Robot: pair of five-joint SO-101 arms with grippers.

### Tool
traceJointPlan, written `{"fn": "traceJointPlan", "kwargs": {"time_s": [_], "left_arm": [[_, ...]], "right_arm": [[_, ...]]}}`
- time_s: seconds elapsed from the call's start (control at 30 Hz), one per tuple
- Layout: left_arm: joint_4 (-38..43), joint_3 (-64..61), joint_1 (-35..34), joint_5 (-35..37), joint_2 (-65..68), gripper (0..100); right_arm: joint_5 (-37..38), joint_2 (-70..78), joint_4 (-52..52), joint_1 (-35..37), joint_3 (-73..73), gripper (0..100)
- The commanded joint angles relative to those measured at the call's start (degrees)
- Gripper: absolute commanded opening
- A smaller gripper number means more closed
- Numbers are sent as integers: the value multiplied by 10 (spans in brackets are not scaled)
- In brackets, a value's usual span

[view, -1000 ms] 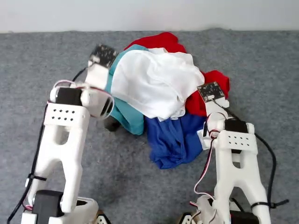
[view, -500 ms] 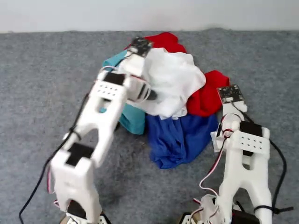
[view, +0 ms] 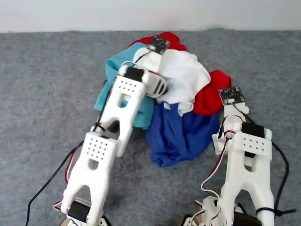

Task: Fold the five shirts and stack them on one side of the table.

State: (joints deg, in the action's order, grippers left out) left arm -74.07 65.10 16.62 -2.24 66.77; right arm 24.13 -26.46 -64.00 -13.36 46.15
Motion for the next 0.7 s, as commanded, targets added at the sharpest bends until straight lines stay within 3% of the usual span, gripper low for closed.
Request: {"fn": "traceJointPlan", "kwargs": {"time_s": [0.0, 0.13, 0.23, 0.3, 0.67], "left_arm": [[-22, 81, -9, 2, 47, 20], [-64, 157, -46, 2, 63, 12], [-111, 270, -115, 3, 63, 12], [-144, 320, -174, 2, 57, 12], [-229, 311, -544, 5, -102, 12]], "right_arm": [[-5, 0, 1, -7, -6, 357], [-5, 0, 1, -7, -3, 357], [-5, 0, 1, -6, -3, 357], [-5, 0, 1, -6, -3, 357], [-5, 0, 2, -6, -3, 357]]}}
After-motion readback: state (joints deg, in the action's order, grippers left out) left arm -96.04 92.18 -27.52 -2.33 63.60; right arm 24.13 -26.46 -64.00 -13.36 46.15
